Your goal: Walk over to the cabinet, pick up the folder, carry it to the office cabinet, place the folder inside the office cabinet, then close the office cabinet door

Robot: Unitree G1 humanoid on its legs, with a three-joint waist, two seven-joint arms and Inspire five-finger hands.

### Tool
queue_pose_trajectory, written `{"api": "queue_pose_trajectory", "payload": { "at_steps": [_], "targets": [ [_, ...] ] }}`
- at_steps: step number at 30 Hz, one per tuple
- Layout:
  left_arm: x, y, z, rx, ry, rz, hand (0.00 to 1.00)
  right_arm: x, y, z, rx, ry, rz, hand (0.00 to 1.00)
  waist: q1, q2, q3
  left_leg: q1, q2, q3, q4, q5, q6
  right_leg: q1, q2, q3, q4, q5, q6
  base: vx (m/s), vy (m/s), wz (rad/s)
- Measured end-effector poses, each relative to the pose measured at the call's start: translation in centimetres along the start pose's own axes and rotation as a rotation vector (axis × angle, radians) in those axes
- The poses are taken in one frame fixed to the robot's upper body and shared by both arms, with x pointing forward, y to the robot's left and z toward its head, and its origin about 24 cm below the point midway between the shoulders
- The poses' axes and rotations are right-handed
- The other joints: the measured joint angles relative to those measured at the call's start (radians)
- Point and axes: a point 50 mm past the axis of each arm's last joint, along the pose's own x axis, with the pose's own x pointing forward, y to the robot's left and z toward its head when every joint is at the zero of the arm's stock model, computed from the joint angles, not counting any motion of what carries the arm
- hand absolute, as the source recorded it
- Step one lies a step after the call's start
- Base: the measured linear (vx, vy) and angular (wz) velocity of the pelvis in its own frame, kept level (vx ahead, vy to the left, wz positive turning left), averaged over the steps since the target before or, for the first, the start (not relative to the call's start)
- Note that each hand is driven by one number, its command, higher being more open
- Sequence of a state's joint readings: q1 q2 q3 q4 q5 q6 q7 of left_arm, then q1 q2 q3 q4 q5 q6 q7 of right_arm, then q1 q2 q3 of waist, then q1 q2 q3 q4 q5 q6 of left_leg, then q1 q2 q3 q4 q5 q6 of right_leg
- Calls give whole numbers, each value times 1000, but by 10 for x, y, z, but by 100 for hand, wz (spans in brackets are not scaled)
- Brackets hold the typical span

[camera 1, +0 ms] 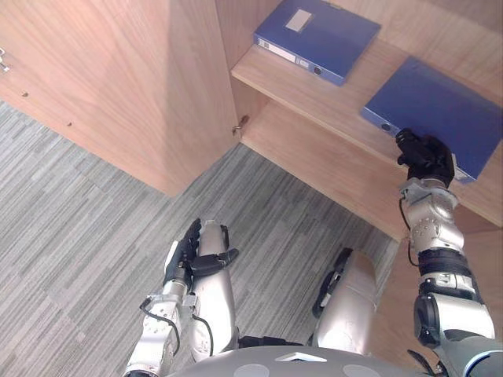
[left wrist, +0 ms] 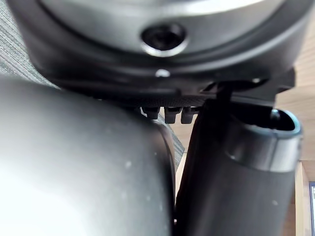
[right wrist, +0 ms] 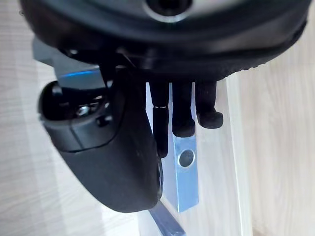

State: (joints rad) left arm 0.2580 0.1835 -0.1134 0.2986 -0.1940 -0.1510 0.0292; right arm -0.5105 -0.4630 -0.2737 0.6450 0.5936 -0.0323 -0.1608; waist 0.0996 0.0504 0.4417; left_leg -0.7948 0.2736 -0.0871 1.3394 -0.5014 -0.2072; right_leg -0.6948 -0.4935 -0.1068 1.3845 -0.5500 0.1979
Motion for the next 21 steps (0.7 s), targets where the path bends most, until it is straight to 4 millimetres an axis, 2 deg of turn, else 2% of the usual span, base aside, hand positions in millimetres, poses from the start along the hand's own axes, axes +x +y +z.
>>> {"api": "queue_pose_trajectory", "payload": {
  "at_steps": [7,14,21],
  "targets": [
    [0,1,-3,-3,8,0,100,14,-6,15,-31,-2,-37,0,-3,0,-1,0,-1,1,-6,1,-1,-1,-1,-1,-1,0,0,0,0,0],
    [-1,2,-6,-63,14,7,100,20,-17,17,-124,26,-73,0,-5,-2,-2,-1,-13,1,-26,12,-2,-3,-11,-8,-4,-1,-2,-6,8,4],
    [-1,4,-8,-81,21,15,100,23,-14,17,-152,45,-70,0,-12,-2,-9,-19,-18,-3,-38,20,-3,-16,-14,-14,-1,-5,-8,-5,-1,3]
  ]
}}
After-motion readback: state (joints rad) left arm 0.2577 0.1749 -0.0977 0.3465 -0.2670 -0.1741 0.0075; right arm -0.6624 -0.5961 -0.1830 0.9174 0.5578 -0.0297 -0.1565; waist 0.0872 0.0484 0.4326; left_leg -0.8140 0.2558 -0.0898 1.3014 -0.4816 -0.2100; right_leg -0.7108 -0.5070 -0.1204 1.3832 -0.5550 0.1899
